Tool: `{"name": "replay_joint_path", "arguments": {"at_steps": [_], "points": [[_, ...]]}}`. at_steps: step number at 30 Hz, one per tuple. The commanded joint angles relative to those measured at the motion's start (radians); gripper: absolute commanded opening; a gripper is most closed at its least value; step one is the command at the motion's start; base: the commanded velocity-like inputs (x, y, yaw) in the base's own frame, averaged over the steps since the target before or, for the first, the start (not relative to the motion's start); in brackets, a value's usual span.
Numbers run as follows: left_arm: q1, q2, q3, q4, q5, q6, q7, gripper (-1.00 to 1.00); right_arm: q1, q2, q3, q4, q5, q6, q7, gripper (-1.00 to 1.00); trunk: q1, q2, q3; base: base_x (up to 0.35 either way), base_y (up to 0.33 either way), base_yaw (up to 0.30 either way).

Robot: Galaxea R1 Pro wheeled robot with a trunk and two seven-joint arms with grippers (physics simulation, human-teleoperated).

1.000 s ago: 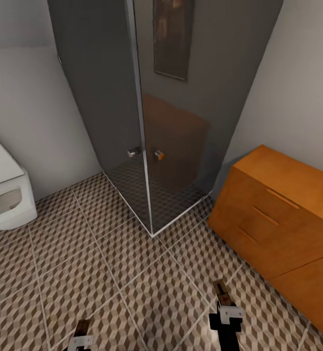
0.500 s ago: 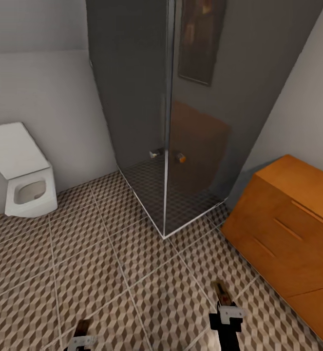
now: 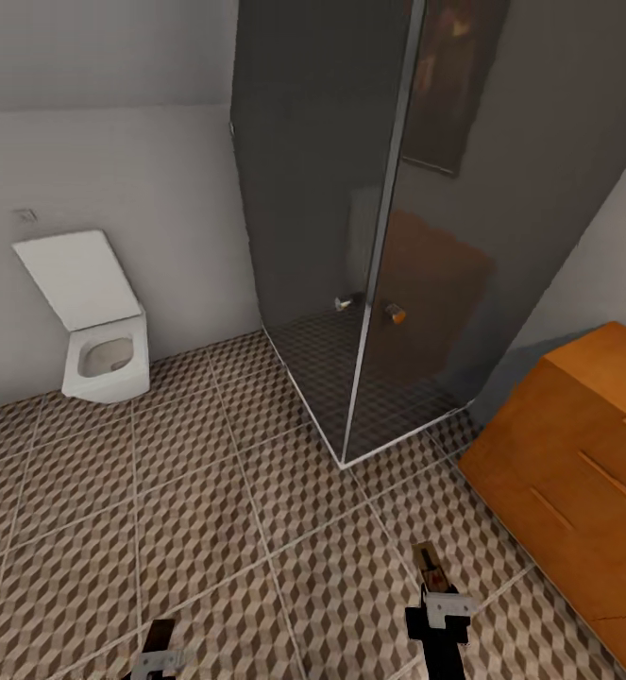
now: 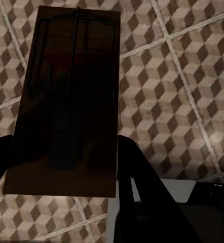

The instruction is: Take the four mousetraps from the cabinet in the bathroom and place them on the bathroom floor. Make sure all four end up on the same floor surface, and ensure that at least two of them are either under or directly next to the same bathroom sink.

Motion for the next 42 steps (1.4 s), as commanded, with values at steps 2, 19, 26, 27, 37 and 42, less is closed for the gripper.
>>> {"name": "replay_joint_path", "arguments": {"at_steps": [2, 19, 26, 27, 37, 42], "points": [[-0.001, 0.000, 0.007, 0.001, -0.003, -0.003, 0.002, -1.00, -0.001, 0.000, 0.001, 0.001, 0.008, 0.000, -0.009, -1.00, 0.001, -0.002, 0.000, 0.000, 0.089, 0.249], [-0.001, 0.000, 0.007, 0.001, -0.003, -0.003, 0.002, -1.00, -0.001, 0.000, 0.001, 0.001, 0.008, 0.000, -0.009, -1.00, 0.001, -0.002, 0.017, 0.000, 0.037, 0.249], [-0.001, 0.000, 0.007, 0.001, -0.003, -0.003, 0.002, -1.00, -0.001, 0.000, 0.001, 0.001, 0.008, 0.000, -0.009, -1.00, 0.001, -0.002, 0.024, 0.000, 0.000, 0.249], [-0.001, 0.000, 0.007, 0.001, -0.003, -0.003, 0.002, -1.00, -0.001, 0.000, 0.001, 0.001, 0.008, 0.000, -0.009, -1.00, 0.001, -0.002, 0.025, 0.000, 0.000, 0.249], [-0.001, 0.000, 0.007, 0.001, -0.003, -0.003, 0.002, -1.00, -0.001, 0.000, 0.001, 0.001, 0.008, -0.001, -0.009, -1.00, 0.001, -0.002, 0.035, 0.000, 0.000, 0.249], [-0.001, 0.000, 0.007, 0.001, -0.003, -0.003, 0.002, -1.00, -0.001, 0.000, 0.001, 0.001, 0.008, -0.001, -0.009, -1.00, 0.001, -0.002, 0.040, 0.000, 0.040, 0.249]]}}
